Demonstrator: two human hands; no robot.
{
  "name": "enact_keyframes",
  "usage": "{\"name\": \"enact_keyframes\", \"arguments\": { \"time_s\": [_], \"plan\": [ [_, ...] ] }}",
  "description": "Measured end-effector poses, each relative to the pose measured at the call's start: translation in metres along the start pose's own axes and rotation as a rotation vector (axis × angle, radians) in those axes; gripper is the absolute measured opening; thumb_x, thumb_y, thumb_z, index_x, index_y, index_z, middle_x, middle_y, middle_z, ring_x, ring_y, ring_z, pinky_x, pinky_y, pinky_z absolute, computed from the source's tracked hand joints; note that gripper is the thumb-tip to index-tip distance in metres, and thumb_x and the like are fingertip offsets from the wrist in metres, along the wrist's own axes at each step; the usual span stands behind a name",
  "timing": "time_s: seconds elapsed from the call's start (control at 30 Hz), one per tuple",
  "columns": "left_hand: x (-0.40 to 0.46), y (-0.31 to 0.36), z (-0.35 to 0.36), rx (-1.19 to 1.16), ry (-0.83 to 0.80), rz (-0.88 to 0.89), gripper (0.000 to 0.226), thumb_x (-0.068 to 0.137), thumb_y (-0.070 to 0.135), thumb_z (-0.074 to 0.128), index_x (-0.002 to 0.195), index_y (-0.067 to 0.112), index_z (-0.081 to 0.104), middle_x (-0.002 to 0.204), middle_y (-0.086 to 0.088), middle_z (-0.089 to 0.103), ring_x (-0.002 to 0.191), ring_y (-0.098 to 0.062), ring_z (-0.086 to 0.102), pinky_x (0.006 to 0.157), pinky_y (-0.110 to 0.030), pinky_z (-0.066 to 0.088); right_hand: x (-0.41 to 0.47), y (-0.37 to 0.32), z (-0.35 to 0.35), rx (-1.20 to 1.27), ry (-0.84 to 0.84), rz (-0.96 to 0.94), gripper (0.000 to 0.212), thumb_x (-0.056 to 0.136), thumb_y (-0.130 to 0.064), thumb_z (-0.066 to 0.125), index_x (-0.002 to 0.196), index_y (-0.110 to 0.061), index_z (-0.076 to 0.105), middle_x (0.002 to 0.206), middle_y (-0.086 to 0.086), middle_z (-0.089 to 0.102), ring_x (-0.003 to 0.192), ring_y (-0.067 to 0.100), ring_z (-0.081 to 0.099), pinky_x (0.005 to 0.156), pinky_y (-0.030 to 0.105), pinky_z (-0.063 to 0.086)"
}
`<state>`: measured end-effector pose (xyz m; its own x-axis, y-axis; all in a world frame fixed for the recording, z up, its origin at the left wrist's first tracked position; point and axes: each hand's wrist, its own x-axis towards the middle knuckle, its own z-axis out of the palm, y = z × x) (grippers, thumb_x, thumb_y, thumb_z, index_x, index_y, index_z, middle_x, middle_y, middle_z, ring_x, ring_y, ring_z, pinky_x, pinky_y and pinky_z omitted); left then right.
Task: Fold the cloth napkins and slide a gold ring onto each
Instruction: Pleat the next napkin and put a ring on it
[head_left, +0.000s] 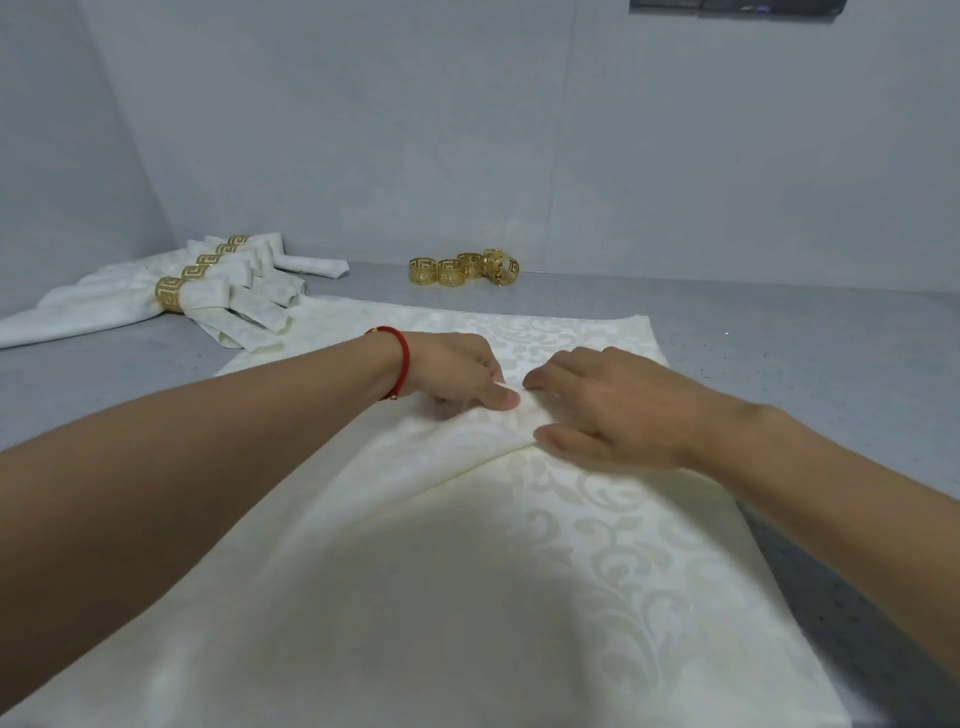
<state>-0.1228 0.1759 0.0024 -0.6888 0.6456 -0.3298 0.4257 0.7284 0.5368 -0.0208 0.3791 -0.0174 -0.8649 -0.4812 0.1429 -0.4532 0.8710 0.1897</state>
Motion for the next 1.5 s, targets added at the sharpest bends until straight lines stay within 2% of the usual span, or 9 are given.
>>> {"name": "enact_keyframes", "arguments": {
  "time_s": [0.13, 0.23, 0.37, 0.5, 0.67, 0.87, 1.0, 1.2, 1.5],
  "plan": [
    [0.002, 0.005, -0.002, 0.019, 0.015, -0.037, 0.031, 0.094, 0.040, 0.067, 0.085, 0.012, 0.057, 0.067, 0.003, 0.047, 0.059, -0.015, 0.042, 0.060, -0.025, 0.039, 0.002, 0.006, 0.017, -0.027, -0.008, -0.019, 0.061, 0.103, -0.052, 0.021, 0.140, -0.015, 0.051, 0.123, 0.003, 0.061, 0.107, 0.027, 0.061, 0.081, 0.042, 0.055],
    [0.004, 0.008, 0.008, 0.097, 0.198, 0.026, 0.025, 0.090, 0.042, 0.068, 0.104, 0.023, 0.060, 0.089, 0.008, 0.063, 0.074, -0.011, 0.058, 0.068, -0.024, 0.047, 0.011, 0.009, 0.024, -0.008, -0.011, -0.007, 0.060, 0.102, -0.049, 0.018, 0.140, -0.018, 0.052, 0.126, -0.001, 0.057, 0.113, 0.023, 0.055, 0.076, 0.035, 0.052],
    [0.004, 0.004, 0.028, 0.173, 0.445, 0.272, 0.027, 0.082, 0.046, 0.076, 0.092, 0.022, 0.069, 0.088, 0.012, 0.064, 0.086, -0.007, 0.059, 0.071, -0.017, 0.043, 0.023, 0.016, 0.024, 0.148, -0.046, 0.030, 0.045, 0.106, -0.044, 0.034, 0.138, -0.025, 0.060, 0.129, -0.004, 0.050, 0.110, 0.018, 0.053, 0.079, 0.034, 0.048],
    [0.008, 0.001, 0.037, 0.265, 0.517, 0.311, 0.022, 0.082, 0.038, 0.078, 0.085, 0.016, 0.073, 0.081, 0.012, 0.064, 0.080, -0.008, 0.055, 0.067, -0.018, 0.037, 0.023, 0.019, 0.019, 0.245, -0.029, 0.033, 0.037, 0.104, -0.040, 0.051, 0.136, -0.025, 0.062, 0.124, 0.000, 0.051, 0.111, 0.021, 0.053, 0.091, 0.040, 0.050],
    [0.012, 0.007, 0.032, 0.230, 0.478, 0.251, 0.016, 0.080, 0.029, 0.080, 0.078, 0.017, 0.070, 0.078, 0.011, 0.061, 0.078, -0.009, 0.055, 0.065, -0.020, 0.040, 0.004, 0.014, 0.013, 0.181, 0.022, 0.094, 0.049, 0.096, -0.051, 0.061, 0.138, -0.027, 0.049, 0.129, -0.009, 0.060, 0.118, 0.018, 0.055, 0.090, 0.039, 0.050],
    [0.011, 0.013, 0.024, 0.244, 0.385, 0.246, 0.022, 0.080, 0.034, 0.082, 0.082, 0.014, 0.074, 0.085, 0.007, 0.069, 0.081, -0.004, 0.052, 0.073, -0.025, 0.047, 0.005, 0.019, 0.024, 0.239, 0.185, -0.016, 0.011, 0.101, -0.025, 0.056, 0.110, -0.023, 0.061, 0.086, -0.014, 0.063, 0.075, 0.021, 0.058, 0.064, 0.041, 0.052],
    [0.009, 0.022, 0.021, 0.333, 0.355, 0.226, 0.029, 0.078, 0.037, 0.084, 0.081, 0.011, 0.073, 0.085, 0.002, 0.069, 0.084, -0.009, 0.055, 0.070, -0.026, 0.046, 0.018, 0.032, 0.027, 0.313, 0.155, 0.019, 0.012, 0.097, -0.033, 0.063, 0.102, -0.025, 0.071, 0.089, -0.011, 0.074, 0.078, 0.020, 0.066, 0.068, 0.042, 0.055],
    [0.011, 0.042, 0.026, 0.557, 0.358, 0.223, 0.045, 0.078, 0.031, 0.081, 0.066, 0.026, 0.038, 0.075, 0.006, 0.046, 0.087, -0.026, 0.060, 0.065, -0.031, 0.043, 0.021, 0.035, 0.025, 0.499, 0.126, 0.146, 0.009, 0.090, -0.029, 0.078, 0.099, -0.032, 0.079, 0.091, -0.006, 0.078, 0.087, 0.022, 0.071, 0.079, 0.043, 0.056],
    [0.013, 0.044, 0.018, 0.485, 0.318, 0.205, 0.038, 0.075, 0.022, 0.081, 0.070, 0.023, 0.044, 0.087, -0.003, 0.059, 0.093, -0.027, 0.063, 0.066, -0.032, 0.051, 0.023, 0.035, 0.017, 0.579, 0.077, 0.205, 0.013, 0.088, -0.029, 0.080, 0.099, -0.037, 0.081, 0.094, -0.008, 0.078, 0.088, 0.012, 0.067, 0.083, 0.040, 0.055]
  ]
}}
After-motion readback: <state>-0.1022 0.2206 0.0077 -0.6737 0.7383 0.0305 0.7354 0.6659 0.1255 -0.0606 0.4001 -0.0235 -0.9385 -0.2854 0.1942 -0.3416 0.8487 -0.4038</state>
